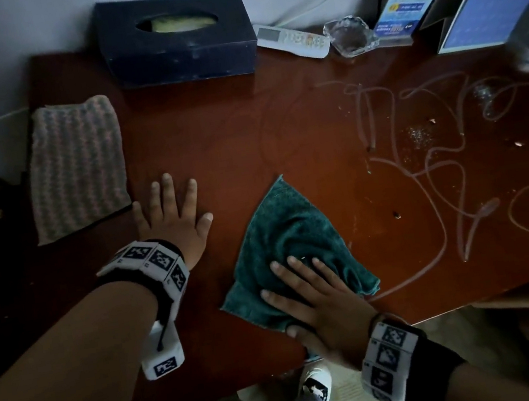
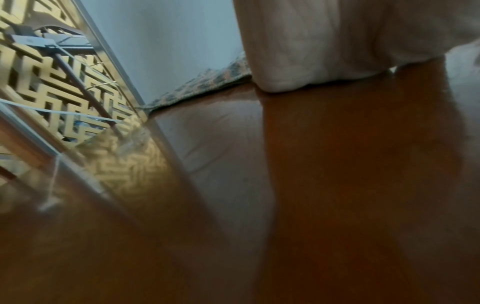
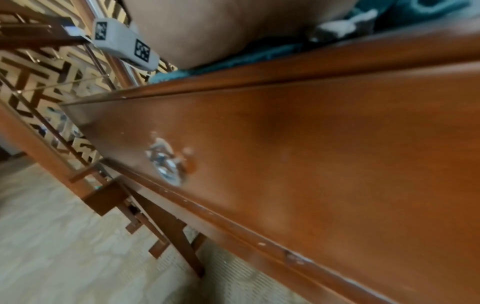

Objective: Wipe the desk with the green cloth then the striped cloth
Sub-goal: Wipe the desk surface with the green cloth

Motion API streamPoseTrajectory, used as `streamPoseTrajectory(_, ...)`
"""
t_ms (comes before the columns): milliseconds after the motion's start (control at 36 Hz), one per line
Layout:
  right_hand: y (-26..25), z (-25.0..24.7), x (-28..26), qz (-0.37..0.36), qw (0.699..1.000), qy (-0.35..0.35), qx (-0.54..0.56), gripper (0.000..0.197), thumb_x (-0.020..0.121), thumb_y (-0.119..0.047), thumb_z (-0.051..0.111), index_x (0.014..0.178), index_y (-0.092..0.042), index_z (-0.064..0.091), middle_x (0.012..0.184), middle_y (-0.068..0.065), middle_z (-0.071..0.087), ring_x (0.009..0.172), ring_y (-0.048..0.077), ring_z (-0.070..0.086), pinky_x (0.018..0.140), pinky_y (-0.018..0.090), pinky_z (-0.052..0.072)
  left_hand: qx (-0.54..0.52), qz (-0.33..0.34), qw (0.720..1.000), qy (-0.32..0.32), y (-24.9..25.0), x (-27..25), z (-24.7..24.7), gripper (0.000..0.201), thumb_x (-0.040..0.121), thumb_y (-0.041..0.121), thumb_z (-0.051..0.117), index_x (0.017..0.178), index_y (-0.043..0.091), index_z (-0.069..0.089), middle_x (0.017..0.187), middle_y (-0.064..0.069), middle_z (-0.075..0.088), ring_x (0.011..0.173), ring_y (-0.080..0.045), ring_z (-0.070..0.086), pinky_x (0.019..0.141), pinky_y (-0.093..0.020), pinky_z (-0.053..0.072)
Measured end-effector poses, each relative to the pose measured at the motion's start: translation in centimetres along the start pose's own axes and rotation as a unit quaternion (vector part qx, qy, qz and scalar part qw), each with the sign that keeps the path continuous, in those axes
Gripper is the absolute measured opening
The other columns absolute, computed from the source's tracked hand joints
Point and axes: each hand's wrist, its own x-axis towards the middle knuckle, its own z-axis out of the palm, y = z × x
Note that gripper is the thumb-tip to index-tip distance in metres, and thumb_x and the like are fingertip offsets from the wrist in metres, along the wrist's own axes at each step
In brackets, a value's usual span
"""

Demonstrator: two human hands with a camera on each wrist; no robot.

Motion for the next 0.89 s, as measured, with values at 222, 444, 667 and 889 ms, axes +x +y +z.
streamPoseTrajectory(222,4.4,-1.2,-0.4,-0.077,0.994,-0.053,-0.05,0.052,0.099,-0.046,0.03,0.149,-0.033,0.023,0.159,0.004,0.011,0.146,0.025,0.005,0.115,0.046,0.008,-0.01,-0.002,1.0,-0.012,0.1,0.0,-0.4,0.061,0.097,0.053,0.009,0.147,0.031,-0.018,0.155,-0.004,-0.026,0.143,-0.025,-0.02,0.116,-0.051,-0.005)
streamPoseTrajectory(444,0.5,-2.3,0.4,0.049,0.989,0.088,0.111,0.052,0.089,-0.032,0.041,0.141,-0.028,0.037,0.151,0.0,0.033,0.142,0.017,0.022,0.116,0.043,0.013,-0.006,-0.013,1.0,-0.017,0.2,0.0,-0.3,0.061,0.097,0.053,0.007,0.146,0.031,-0.02,0.154,-0.004,-0.028,0.143,-0.023,-0.021,0.116,-0.05,-0.007)
streamPoseTrajectory(667,-2.9,0.0,4.4,0.262,0.959,0.092,0.052,0.054,0.093,-0.05,0.028,0.146,-0.041,0.021,0.157,0.011,0.016,0.142,0.031,0.009,0.113,0.054,0.009,-0.004,-0.014,1.0,-0.001,0.2,0.0,-0.1,0.061,0.097,0.053,0.009,0.147,0.032,-0.018,0.155,-0.004,-0.025,0.144,-0.024,-0.019,0.116,-0.05,-0.006)
streamPoseTrajectory(889,-2.6,0.7,1.4,0.202,0.978,0.051,0.021,0.055,0.093,-0.056,0.029,0.146,-0.047,0.017,0.159,0.004,0.011,0.145,0.027,0.005,0.109,0.055,0.008,-0.004,-0.027,1.0,-0.003,0.6,-0.2,-0.9,0.061,0.097,0.053,0.014,0.149,0.032,-0.009,0.157,-0.003,-0.019,0.144,-0.023,-0.015,0.116,-0.052,-0.003)
